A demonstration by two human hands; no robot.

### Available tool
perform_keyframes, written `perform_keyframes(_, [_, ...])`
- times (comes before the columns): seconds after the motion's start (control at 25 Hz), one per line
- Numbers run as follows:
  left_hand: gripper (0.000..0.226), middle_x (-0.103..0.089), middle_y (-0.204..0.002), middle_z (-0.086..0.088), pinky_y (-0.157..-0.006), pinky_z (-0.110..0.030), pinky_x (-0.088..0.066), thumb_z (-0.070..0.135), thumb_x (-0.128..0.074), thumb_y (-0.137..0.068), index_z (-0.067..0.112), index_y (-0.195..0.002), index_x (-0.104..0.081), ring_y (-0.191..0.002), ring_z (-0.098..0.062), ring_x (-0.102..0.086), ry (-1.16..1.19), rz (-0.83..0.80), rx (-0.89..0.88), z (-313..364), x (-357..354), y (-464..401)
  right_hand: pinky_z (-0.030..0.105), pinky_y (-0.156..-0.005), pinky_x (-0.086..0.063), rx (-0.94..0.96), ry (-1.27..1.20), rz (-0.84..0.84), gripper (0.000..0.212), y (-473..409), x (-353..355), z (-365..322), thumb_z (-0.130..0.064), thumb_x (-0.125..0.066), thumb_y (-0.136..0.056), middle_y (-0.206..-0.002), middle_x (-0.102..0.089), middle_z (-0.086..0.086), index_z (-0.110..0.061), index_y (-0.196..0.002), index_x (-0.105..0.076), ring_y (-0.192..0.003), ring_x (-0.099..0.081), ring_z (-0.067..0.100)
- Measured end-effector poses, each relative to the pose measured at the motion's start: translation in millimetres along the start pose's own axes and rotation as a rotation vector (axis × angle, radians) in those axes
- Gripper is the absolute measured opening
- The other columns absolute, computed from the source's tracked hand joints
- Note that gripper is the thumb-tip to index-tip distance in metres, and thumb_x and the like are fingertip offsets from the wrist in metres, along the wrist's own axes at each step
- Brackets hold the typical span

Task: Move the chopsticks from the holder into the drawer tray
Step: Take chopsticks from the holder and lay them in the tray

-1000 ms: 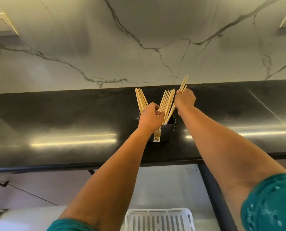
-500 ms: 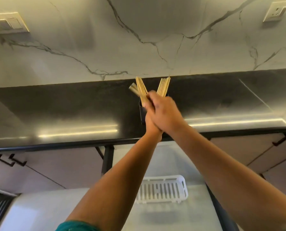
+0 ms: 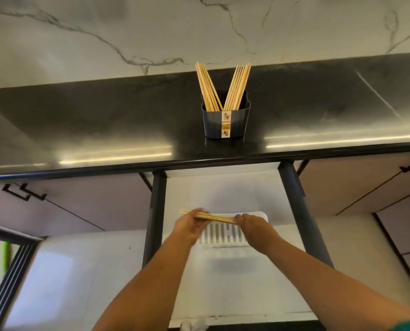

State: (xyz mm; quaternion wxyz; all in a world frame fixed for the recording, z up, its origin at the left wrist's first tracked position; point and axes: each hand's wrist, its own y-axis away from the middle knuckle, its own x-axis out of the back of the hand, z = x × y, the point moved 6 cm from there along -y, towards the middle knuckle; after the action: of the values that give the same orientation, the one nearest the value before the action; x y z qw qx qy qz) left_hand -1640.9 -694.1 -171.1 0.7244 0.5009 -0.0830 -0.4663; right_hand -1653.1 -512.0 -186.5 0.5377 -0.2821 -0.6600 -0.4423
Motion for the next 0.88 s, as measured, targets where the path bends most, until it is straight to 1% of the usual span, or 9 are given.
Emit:
perform_keyframes(0.08, [0.013, -0.061, -0.098, -0.02, -0.088, -0.037, -0.052, -0.002, -0.049, -0.093, -0.005, -0.096, -0.06, -0.076, -0.024, -0.059, -0.173, 0.208, -0.097, 14.9, 51.9, -28.3, 0.037, -0.095, -0.044, -0.008, 0.015, -0.08, 0.042, 4.2, -21.2, 20.5, -0.013, -0.039, -0.094, -0.129, -0.053, 0.006, -0.017, -0.136, -0.036, -0.113, -0.056, 0.025])
perform_keyframes(0.16, [0.023, -0.061, -0.108, -0.012, -0.084, -0.033, -0.046, 0.007, -0.048, -0.095, 0.003, -0.113, -0.061, -0.08, -0.019, -0.055, -0.581, 0.386, -0.214, 26.5, 84.0, -38.0, 0.035, -0.095, -0.043, -0.028, 0.029, -0.122, 0.039, 2.4, -39.1, 36.5, -0.013, -0.042, -0.093, -0.128, -0.053, 0.007, -0.017, -0.132, -0.039, -0.114, -0.053, 0.024])
perform_keyframes(0.2, [0.024, -0.061, -0.112, -0.009, -0.081, -0.031, -0.044, 0.013, -0.047, -0.096, 0.009, -0.115, -0.06, -0.083, -0.017, -0.054, -0.743, 0.397, -0.257, 21.1, 84.9, -44.0, 0.035, -0.094, -0.043, -0.036, 0.04, -0.181, 0.038, -1.2, -42.9, 37.1, -0.014, -0.043, -0.094, -0.128, -0.053, 0.008, -0.017, -0.132, -0.039, -0.114, -0.053, 0.024])
perform_keyframes(0.28, [0.024, -0.06, -0.112, -0.005, -0.08, -0.031, -0.041, 0.023, -0.044, -0.098, 0.015, -0.117, -0.058, -0.087, -0.016, -0.053, -0.89, 0.254, -0.199, -7.5, 76.9, -53.5, 0.037, -0.096, -0.042, -0.01, 0.066, -0.257, 0.04, -11.9, -56.6, 29.6, -0.016, -0.042, -0.094, -0.128, -0.053, 0.01, -0.016, -0.134, -0.037, -0.114, -0.053, 0.026])
perform_keyframes(0.32, [0.025, -0.06, -0.107, -0.002, -0.08, -0.032, -0.042, 0.027, -0.043, -0.099, 0.016, -0.116, -0.056, -0.087, -0.016, -0.054, -0.9, 0.195, -0.13, -23.2, 75.2, -59.4, 0.039, -0.097, -0.041, -0.002, 0.078, -0.29, 0.041, -17.5, -62.8, 25.3, -0.015, -0.043, -0.095, -0.129, -0.053, 0.011, -0.015, -0.135, -0.036, -0.116, -0.053, 0.027])
perform_keyframes(0.4, [0.024, -0.058, -0.095, 0.002, -0.077, -0.03, -0.043, 0.029, -0.042, -0.099, 0.016, -0.115, -0.055, -0.081, -0.013, -0.055, -0.951, 0.184, -0.119, -34.0, 76.0, -65.9, 0.043, -0.099, -0.039, -0.02, 0.087, -0.37, 0.044, -26.6, -70.0, 18.7, -0.013, -0.045, -0.095, -0.134, -0.05, 0.011, -0.014, -0.138, -0.036, -0.122, -0.05, 0.029])
perform_keyframes(0.6, [0.018, -0.057, -0.099, 0.002, -0.072, -0.024, -0.045, 0.021, -0.05, -0.097, 0.023, -0.114, -0.055, -0.075, -0.011, -0.054, -1.075, 0.238, -0.192, -27.7, 85.8, -79.6, 0.041, -0.098, -0.043, -0.035, -0.041, -0.467, 0.035, -40.5, -72.0, 18.4, -0.018, -0.053, -0.093, -0.131, -0.049, 0.012, -0.013, -0.127, -0.048, -0.118, -0.051, 0.028])
perform_keyframes(0.72, [0.027, -0.055, -0.1, 0.004, -0.071, -0.024, -0.047, 0.02, -0.052, -0.096, 0.022, -0.122, -0.052, -0.083, -0.014, -0.055, -1.023, 0.259, -0.201, -27.4, 85.7, -80.1, 0.038, -0.099, -0.04, -0.075, -0.126, -0.425, 0.03, -39.6, -72.3, 17.5, -0.018, -0.05, -0.094, -0.131, -0.051, 0.01, -0.015, -0.124, -0.054, -0.117, -0.051, 0.026])
perform_keyframes(0.88, [0.026, -0.056, -0.095, 0.004, -0.066, -0.023, -0.046, 0.03, -0.051, -0.096, 0.021, -0.12, -0.052, -0.074, -0.013, -0.055, -1.014, 0.263, -0.17, -29.6, 85.7, -77.9, 0.037, -0.099, -0.04, -0.194, -0.395, -0.3, 0.035, -33.6, -66.0, 23.9, -0.006, -0.048, -0.092, -0.13, -0.054, 0.016, -0.008, -0.125, -0.058, -0.121, -0.049, 0.032])
